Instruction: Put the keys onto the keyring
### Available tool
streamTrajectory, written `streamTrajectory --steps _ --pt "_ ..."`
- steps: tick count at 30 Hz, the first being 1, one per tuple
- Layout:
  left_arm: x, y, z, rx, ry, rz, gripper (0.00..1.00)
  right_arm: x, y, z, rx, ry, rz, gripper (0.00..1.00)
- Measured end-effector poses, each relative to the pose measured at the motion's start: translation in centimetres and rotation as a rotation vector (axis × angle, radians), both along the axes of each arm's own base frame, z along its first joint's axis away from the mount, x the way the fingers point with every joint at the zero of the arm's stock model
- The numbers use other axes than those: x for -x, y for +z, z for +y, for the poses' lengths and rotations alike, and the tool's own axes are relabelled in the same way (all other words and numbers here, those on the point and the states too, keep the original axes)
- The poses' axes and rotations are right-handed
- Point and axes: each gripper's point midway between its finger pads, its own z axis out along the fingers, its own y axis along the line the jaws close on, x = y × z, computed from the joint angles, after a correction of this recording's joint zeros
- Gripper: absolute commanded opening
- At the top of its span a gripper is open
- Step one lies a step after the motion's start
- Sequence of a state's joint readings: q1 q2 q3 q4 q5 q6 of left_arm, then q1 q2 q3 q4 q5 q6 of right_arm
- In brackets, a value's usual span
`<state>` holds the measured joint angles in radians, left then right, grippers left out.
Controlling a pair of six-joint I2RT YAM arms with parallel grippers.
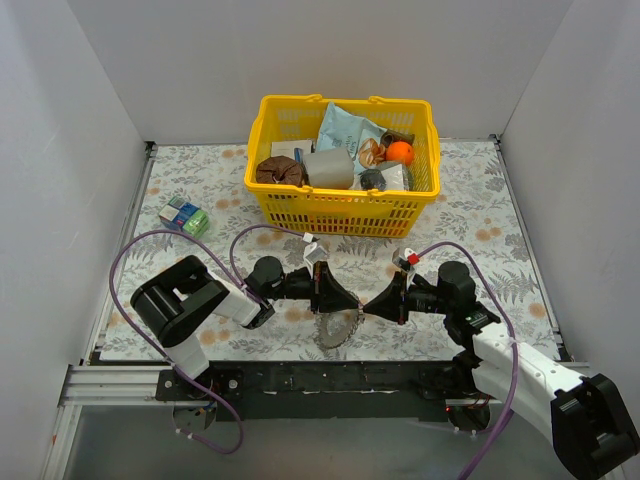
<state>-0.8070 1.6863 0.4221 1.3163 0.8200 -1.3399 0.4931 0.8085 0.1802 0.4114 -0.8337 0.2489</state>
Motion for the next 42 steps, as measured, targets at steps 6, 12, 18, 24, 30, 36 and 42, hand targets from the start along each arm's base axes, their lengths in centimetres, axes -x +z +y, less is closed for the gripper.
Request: streamTrajectory --steps 6,12,18,24,30,36,42 --pt "0.0 0.2 -0.1 0.004 -0.004 -0.002 0.0 0.0 0.1 0.0 -0.001 -0.001 0.0 0.01" --pt "-0.1 0.8 -0.2 0.017 -0.009 -0.015 0.0 0.0 -0.1 -0.1 0.006 -0.008 0.001 0.01" --pt "0.0 1.4 -0.2 0.031 -0.012 -0.029 0.0 0.0 -0.2 -0.2 0.013 -0.012 -0.004 0.01" --pt "0.1 1.7 -0.1 0.036 -0.012 -0.034 0.0 0.1 -0.4 -0.3 0.021 -0.016 0.001 0.01" --pt "0.2 2.3 0.0 0.051 -0.012 -0.056 0.0 -0.3 0.1 -0.9 0.037 -0.06 -0.045 0.3" --pt "0.6 2.6 0.4 0.057 -0.017 -0.076 0.0 -0.8 1.7 -1.0 0.032 -0.077 -0.1 0.46" --pt "0.8 2.5 0.5 0.056 -0.029 -0.077 0.0 -0.1 1.7 -0.7 0.025 -0.024 -0.079 0.49"
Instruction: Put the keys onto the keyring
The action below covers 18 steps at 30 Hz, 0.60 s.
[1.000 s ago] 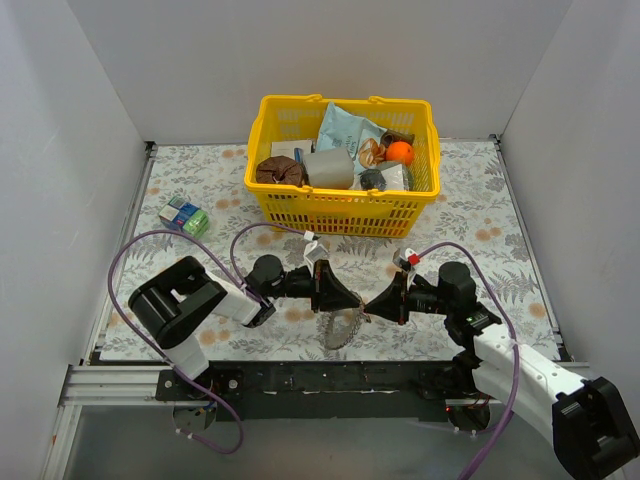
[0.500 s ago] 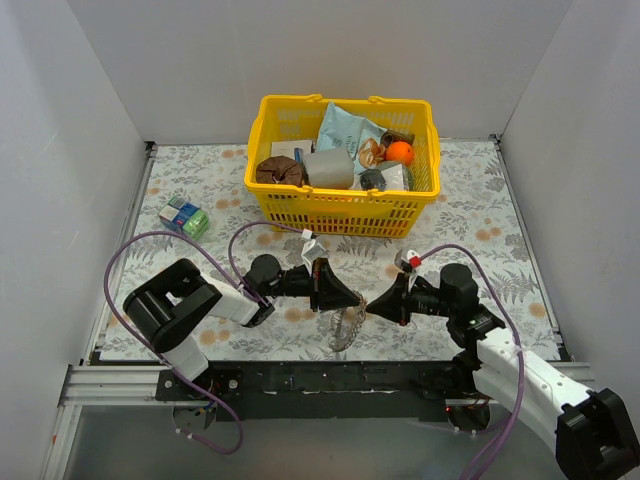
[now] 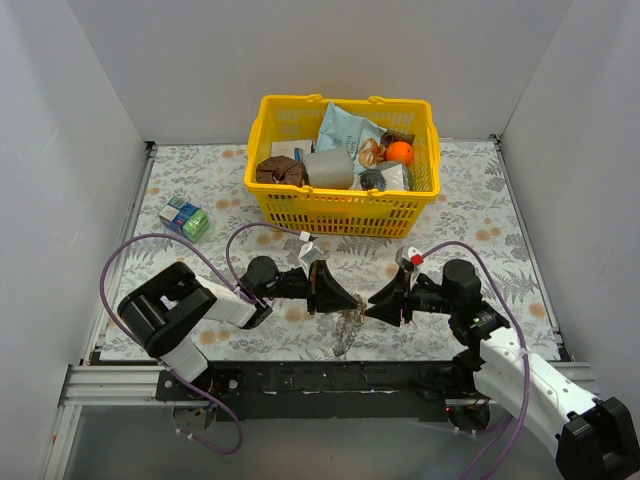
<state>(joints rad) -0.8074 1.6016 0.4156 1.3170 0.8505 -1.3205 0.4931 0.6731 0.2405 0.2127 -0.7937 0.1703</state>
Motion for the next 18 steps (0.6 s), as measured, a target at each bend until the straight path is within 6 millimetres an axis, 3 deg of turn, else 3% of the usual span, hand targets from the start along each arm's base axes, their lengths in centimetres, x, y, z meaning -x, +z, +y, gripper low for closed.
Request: streamTrajectory --steps 12,18 --pt "0.2 0.0 0.0 -0.001 -0.01 0.003 0.0 1.5 0.0 0.3 -0.016 0.088 0.03 0.54" --pt "0.3 0.1 0.0 -0.001 -0.021 0.007 0.0 1.6 0.5 0.3 -0.028 0.088 0.023 0.49"
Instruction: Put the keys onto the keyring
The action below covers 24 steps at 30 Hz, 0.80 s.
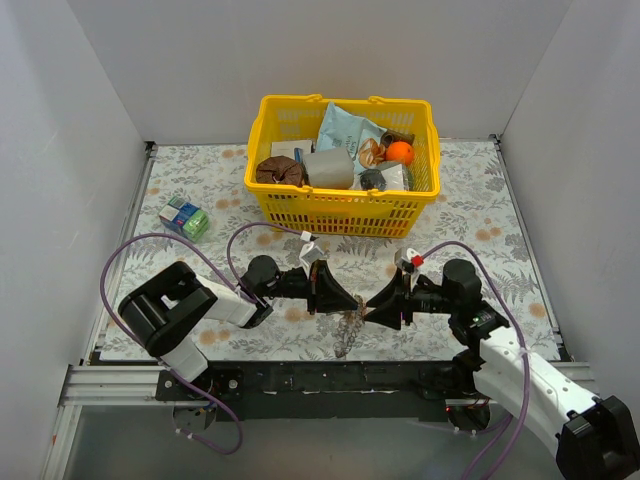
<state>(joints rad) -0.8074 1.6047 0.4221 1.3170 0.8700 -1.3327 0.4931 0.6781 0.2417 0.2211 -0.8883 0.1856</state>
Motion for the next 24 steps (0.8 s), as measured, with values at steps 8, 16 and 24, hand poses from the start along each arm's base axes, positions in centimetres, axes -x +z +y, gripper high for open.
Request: streamTrajectory --steps 8,16,24 --pt "0.11 -0.02 -0.01 -0.003 -0.01 0.009 0.0 -0.4 -0.06 0.34 -0.007 -0.001 0.024 0.43" --pt "0.12 0.01 -0.04 -0.003 -0.012 0.012 0.0 -0.5 0.25 0.55 -0.022 0.004 0.03 0.28" --pt "0.01 0.13 -0.16 0.0 -0.012 0.01 0.0 -0.29 0.45 0.64 -0.031 0.018 0.039 0.09"
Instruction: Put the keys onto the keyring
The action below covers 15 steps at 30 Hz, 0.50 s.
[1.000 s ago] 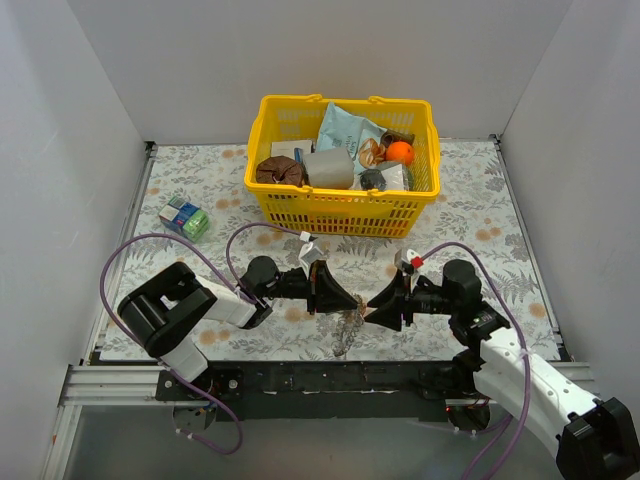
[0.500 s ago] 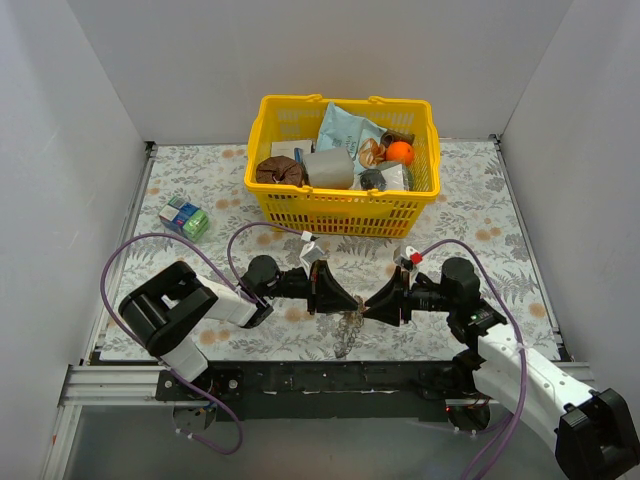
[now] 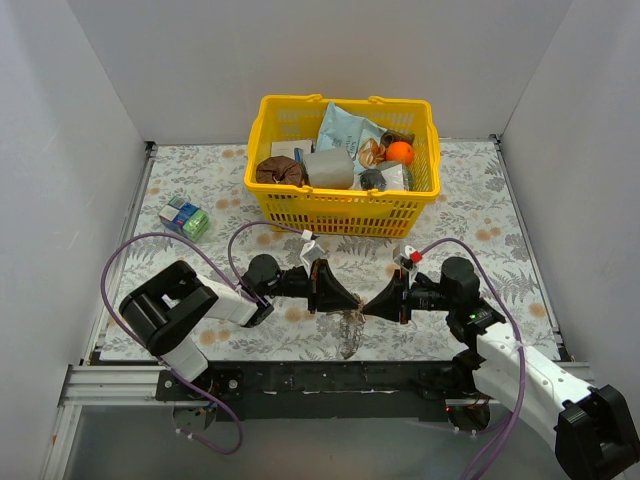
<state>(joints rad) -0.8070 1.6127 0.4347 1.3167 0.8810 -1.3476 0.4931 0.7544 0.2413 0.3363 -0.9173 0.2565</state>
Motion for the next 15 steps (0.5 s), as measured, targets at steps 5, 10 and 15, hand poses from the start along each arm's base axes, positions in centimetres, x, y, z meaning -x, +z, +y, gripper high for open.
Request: streamTrajectory --steps 5,10,15 --pt "-0.03 0.08 -0.04 0.002 0.0 -0.002 0.0 0.04 0.03 0.01 -0.002 0.002 0.0 0.02" --pt "-0.01 0.12 -0.05 0.002 -0.003 -0.003 0.0 0.05 0.0 0.01 -0.003 0.003 -0.001 0.01" --pt "0.03 0.12 -0.07 0.001 -0.007 -0.002 0.0 0.06 -0.32 0.01 0.001 0.003 0.002 0.01"
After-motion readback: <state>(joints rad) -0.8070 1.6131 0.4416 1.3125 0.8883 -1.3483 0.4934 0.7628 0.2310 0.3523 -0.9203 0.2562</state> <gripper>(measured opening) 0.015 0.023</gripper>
